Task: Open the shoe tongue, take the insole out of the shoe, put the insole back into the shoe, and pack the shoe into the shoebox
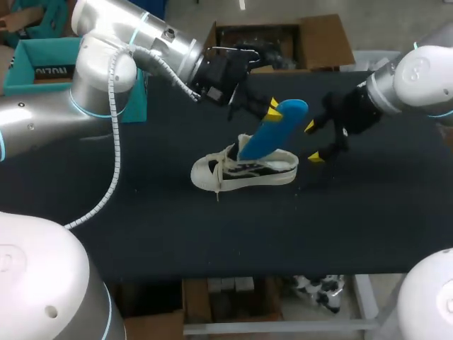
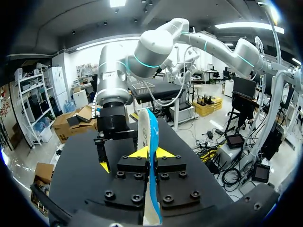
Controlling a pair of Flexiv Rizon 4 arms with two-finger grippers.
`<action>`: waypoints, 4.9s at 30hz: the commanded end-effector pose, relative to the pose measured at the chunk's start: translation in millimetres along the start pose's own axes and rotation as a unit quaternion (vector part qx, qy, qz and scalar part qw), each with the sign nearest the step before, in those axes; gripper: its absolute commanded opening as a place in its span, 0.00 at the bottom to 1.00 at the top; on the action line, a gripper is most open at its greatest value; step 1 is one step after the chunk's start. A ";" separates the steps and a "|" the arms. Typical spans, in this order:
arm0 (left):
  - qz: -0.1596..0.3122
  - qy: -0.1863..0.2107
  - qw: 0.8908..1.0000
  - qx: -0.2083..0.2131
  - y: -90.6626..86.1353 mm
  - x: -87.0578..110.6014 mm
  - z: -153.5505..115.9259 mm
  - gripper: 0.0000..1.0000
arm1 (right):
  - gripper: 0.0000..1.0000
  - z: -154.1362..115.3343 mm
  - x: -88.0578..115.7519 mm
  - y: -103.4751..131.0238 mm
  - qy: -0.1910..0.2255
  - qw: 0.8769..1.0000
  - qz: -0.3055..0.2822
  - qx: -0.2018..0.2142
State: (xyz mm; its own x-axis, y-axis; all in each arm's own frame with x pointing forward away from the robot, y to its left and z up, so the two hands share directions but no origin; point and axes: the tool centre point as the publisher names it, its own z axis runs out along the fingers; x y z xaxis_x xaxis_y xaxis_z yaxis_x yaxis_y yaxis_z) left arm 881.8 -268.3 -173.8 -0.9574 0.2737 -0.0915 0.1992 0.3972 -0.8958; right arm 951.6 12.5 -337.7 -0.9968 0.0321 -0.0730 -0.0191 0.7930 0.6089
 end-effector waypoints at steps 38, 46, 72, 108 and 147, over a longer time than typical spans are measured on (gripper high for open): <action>-0.034 -0.275 0.943 0.184 -31.4 47.0 -178.9 0.00 | 1.00 15.3 -35.3 73.2 0.053 0.976 -0.059 0.201; -0.062 -0.337 0.922 0.181 -15.5 71.5 -219.0 0.00 | 1.00 29.8 -34.0 91.1 0.057 0.967 -0.065 0.238; -0.119 -0.390 0.899 0.161 21.3 84.2 -252.3 0.00 | 0.76 85.8 -26.0 98.4 0.033 0.945 -0.030 0.323; -0.022 -0.229 0.957 0.179 19.2 41.1 -229.1 0.00 | 0.00 55.0 7.6 116.2 -0.037 0.916 0.240 0.318; 0.059 -0.067 0.975 0.204 38.1 -18.0 -210.9 0.00 | 0.00 72.8 53.2 105.8 -0.142 0.824 0.528 0.148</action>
State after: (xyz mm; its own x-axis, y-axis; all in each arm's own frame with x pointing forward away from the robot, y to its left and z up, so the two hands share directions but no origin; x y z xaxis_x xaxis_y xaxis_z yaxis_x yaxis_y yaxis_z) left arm 946.4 -75.5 -112.1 -0.9640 0.1197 -0.2373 0.2376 -0.0119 -0.9713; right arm 903.5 142.5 -327.6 -0.3891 0.9065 0.1637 0.9156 0.3611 0.1768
